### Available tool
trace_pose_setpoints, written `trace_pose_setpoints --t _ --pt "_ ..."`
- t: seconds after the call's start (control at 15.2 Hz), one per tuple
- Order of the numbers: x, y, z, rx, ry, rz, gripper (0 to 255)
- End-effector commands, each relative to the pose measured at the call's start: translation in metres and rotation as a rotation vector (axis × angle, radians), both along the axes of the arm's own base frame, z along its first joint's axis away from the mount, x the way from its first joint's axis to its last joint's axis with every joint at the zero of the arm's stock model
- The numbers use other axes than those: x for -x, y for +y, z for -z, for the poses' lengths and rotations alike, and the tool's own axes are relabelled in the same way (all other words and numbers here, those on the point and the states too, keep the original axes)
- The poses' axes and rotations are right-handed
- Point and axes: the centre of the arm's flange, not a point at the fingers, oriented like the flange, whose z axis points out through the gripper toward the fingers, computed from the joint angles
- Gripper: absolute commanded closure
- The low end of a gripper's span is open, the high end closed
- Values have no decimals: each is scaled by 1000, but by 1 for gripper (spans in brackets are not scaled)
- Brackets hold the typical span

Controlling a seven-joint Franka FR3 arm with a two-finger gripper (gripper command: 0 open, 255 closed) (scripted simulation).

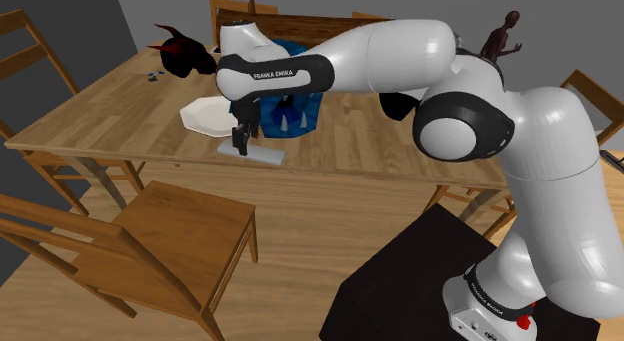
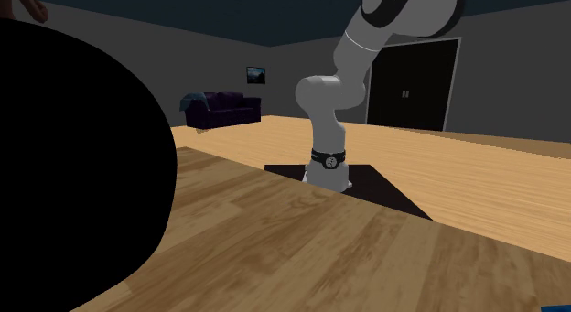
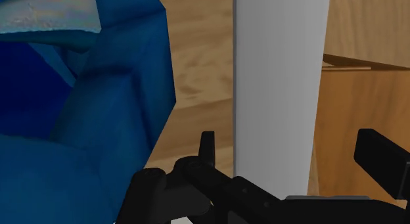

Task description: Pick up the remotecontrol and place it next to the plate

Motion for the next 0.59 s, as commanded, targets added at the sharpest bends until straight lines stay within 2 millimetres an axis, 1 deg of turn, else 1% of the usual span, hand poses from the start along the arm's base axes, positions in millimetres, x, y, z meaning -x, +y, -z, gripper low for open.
trace_pose_setpoints --t 0.0,0.07,0.53 --pt "0 -2 -24 1 -1 1 0" --pt "0 -2 -34 1 -1 1 0" --pt "0 -2 -34 1 -1 1 0"
